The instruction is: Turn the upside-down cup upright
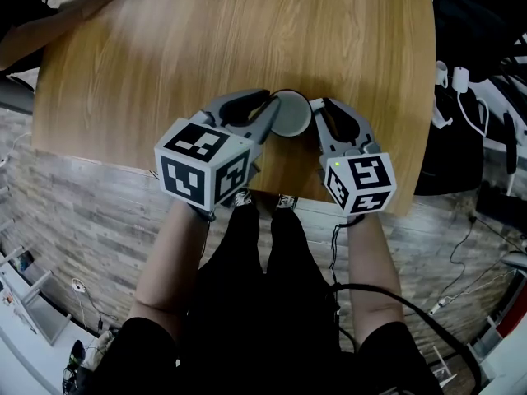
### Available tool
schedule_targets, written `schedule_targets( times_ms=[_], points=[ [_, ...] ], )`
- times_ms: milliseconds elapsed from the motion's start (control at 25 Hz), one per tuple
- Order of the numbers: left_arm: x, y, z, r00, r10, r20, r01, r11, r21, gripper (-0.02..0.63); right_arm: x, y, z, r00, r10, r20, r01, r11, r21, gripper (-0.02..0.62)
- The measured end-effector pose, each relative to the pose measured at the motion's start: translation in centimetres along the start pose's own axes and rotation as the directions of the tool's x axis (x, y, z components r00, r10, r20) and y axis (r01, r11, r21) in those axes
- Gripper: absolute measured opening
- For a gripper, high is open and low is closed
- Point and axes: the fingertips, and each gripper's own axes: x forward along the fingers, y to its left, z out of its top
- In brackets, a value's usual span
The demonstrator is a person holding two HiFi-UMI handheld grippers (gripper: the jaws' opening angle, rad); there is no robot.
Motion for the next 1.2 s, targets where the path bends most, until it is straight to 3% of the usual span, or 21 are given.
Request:
schedule_targets(
  times_ms=[320,440,520,640,880,1200],
  points=[
    [-0.9,0.3,0.5,0.999,0.022,0.039,-0.022,1.0,0.003,0.066,-0.6,-0.2,0.1,1.0,-0.002,0.011,0.002,1.0,0.009,0.06],
    [-2.0,0.5,1.3,0.992,0.067,0.103,-0.073,0.996,0.056,0.059,-1.6,-0.6,-0.3,1.0,-0.012,0.005,0.011,1.0,0.022,0.06],
    [-3.0,0.5,1.8,0.983,0.093,0.159,-0.107,0.991,0.08,0.02,-2.8,-0.7,-0.5,1.0,-0.024,0.002,0.024,0.999,0.038,0.06],
    [-4.5,-0.7,2.5,0.971,0.089,0.221,-0.113,0.989,0.1,0.009,-5.2,0.1,0.3,0.999,-0.04,0.024,0.039,0.998,0.055,0.048],
    [-8.9,-5.8,7.1,0.917,0.034,0.398,-0.111,0.979,0.173,0.008,-10.5,3.1,7.7,0.978,-0.075,0.195,0.065,0.996,0.06,0.015],
    [-15.7,-12.2,9.6,0.859,0.091,0.503,-0.201,0.965,0.168,0.008,-17.4,7.7,15.6,0.948,-0.109,0.3,0.103,0.994,0.036,0.014]
  ],
)
